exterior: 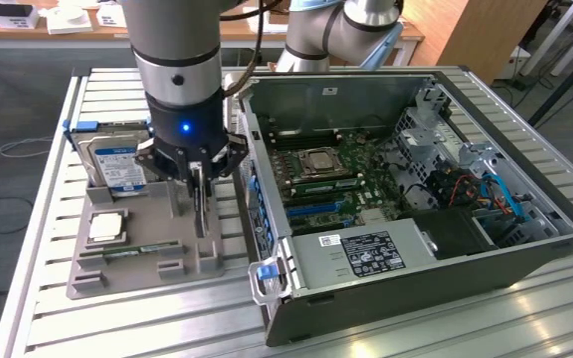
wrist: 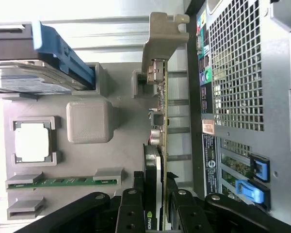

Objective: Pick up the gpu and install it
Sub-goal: 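Pick up the gpu and move the gpu toward the slot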

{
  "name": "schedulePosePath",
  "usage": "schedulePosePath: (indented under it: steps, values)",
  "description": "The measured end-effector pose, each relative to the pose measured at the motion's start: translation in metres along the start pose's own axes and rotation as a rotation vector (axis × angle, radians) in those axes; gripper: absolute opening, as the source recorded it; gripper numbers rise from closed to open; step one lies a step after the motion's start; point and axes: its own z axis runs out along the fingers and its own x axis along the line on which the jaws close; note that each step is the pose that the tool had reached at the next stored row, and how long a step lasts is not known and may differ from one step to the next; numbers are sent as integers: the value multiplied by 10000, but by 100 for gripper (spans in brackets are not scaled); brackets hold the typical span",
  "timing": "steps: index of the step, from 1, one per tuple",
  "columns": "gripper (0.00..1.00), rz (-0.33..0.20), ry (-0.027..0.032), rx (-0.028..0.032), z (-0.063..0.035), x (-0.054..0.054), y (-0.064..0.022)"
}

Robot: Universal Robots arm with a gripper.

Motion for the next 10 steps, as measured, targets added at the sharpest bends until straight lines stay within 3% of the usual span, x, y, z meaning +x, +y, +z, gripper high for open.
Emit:
schedulePosePath:
  steps: [10]
  values:
    - [27,-3,0,0,-453,-14,21]
